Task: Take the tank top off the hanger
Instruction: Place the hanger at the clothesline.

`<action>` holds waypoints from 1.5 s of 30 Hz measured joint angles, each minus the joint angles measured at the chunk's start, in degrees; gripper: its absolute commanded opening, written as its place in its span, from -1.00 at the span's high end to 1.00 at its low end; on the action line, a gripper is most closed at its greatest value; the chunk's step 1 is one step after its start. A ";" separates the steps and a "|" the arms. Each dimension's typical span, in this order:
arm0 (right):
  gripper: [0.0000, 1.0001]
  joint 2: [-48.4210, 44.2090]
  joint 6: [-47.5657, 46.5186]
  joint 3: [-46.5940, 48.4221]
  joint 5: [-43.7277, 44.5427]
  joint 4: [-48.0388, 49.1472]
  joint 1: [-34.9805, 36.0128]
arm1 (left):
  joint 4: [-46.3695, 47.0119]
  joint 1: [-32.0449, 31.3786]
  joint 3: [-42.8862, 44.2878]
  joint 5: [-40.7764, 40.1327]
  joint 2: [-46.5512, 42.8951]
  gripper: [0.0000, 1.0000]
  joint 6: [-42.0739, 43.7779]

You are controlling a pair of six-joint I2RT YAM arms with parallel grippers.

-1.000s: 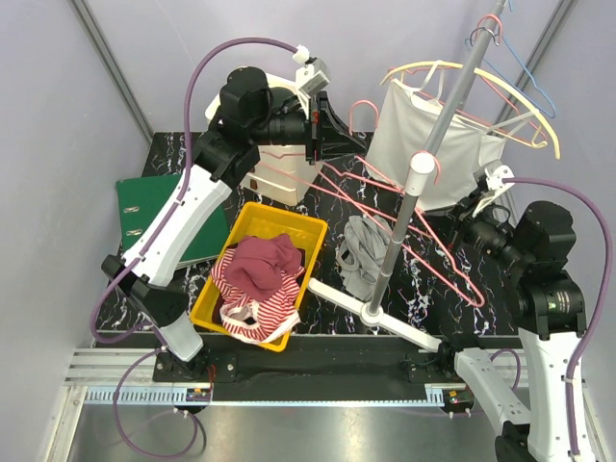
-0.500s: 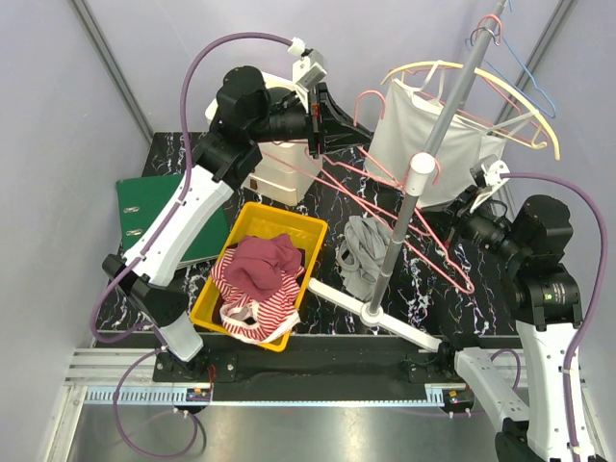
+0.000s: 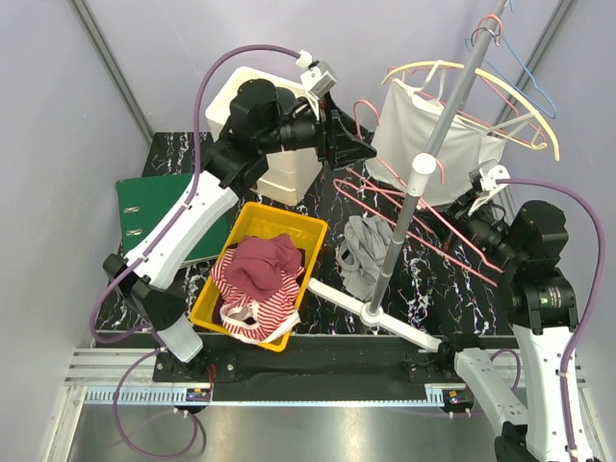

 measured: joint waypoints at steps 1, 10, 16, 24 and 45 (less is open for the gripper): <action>1.00 0.04 -0.11 -0.04 0.44 0.00 0.02 | -0.37 0.02 -0.66 -0.85 -0.59 -0.36 0.04; 1.00 1.46 1.79 -0.24 7.76 1.70 -0.63 | -3.98 0.13 -3.17 -6.25 -8.55 -0.98 -0.44; 1.00 0.79 2.05 -0.24 9.88 2.23 -0.63 | -4.26 0.22 -7.69 -9.49 -14.29 -0.98 -0.44; 1.00 1.42 2.03 4.74 10.99 1.55 -0.63 | -3.26 0.44 -26.51 -16.79 -28.83 -0.98 -0.55; 1.00 -8.79 1.77 8.63 13.55 -10.12 -0.66 | 1.81 0.46 -63.10 -18.78 -50.18 -0.88 -8.52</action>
